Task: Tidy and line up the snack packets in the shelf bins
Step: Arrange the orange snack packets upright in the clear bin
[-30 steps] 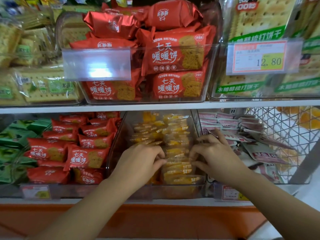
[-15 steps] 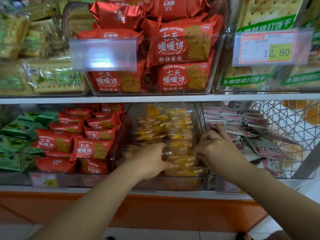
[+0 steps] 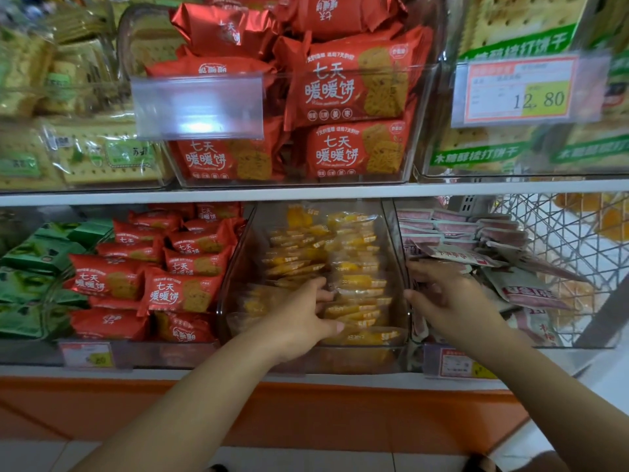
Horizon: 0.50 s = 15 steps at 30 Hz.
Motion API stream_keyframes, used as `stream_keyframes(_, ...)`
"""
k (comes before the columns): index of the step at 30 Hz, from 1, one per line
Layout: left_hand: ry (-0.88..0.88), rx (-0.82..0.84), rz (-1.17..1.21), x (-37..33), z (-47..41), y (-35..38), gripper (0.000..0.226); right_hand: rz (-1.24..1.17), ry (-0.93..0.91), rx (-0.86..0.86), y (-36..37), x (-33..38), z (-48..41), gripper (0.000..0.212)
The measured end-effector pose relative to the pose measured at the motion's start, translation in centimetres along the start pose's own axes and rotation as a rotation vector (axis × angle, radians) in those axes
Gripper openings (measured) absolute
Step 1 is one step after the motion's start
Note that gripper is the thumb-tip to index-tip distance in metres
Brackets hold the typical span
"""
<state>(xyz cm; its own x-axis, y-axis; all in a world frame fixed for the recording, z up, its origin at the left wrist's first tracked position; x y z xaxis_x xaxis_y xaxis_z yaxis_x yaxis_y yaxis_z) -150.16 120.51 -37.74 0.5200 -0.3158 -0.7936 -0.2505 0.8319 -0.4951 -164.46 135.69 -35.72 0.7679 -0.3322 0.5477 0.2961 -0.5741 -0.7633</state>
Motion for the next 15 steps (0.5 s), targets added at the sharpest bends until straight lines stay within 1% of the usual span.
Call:
stream_keyframes(6, -0.042, 0.065, 0.004, 0.3, -0.2, 0.8, 0.077, -0.044, 0.025, 0.005, 0.2, 0.1, 0.4, 0.047)
stream_keyframes(10, -0.156, 0.128, 0.235, 0.7, -1.2, 1.5, 0.069, -0.042, 0.014, 0.014, 0.4, 0.1, 0.6, 0.049)
stream_keyframes(12, -0.193, 0.151, 0.304, 0.7, -2.2, 2.0, 0.068, -0.048, 0.012, 0.010, 0.5, 0.1, 0.8, 0.050)
stream_keyframes(13, -0.206, 0.150, 0.313, 0.6, -2.5, 2.4, 0.073, -0.055, 0.010, 0.000, 0.6, 0.1, 0.8, 0.050)
stream_keyframes(15, -0.217, 0.129, 0.305, 0.3, -3.0, 3.1, 0.100, -0.072, 0.002, -0.018, 0.8, 0.1, 0.9, 0.050)
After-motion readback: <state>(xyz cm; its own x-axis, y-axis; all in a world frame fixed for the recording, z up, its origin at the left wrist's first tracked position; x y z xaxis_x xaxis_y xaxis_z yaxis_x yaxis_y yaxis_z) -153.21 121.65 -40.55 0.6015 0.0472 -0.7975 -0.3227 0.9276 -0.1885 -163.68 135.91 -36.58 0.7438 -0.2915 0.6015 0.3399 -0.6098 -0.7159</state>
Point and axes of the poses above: each hand's wrist, its own z-axis away from the middle knuckle, its own y-axis out of the palm, x = y × z, the point moved 5 cm from there along -z, towards the middle knuckle, and after that the axes turned 4 degrees about -y, right-handed, at the moved point
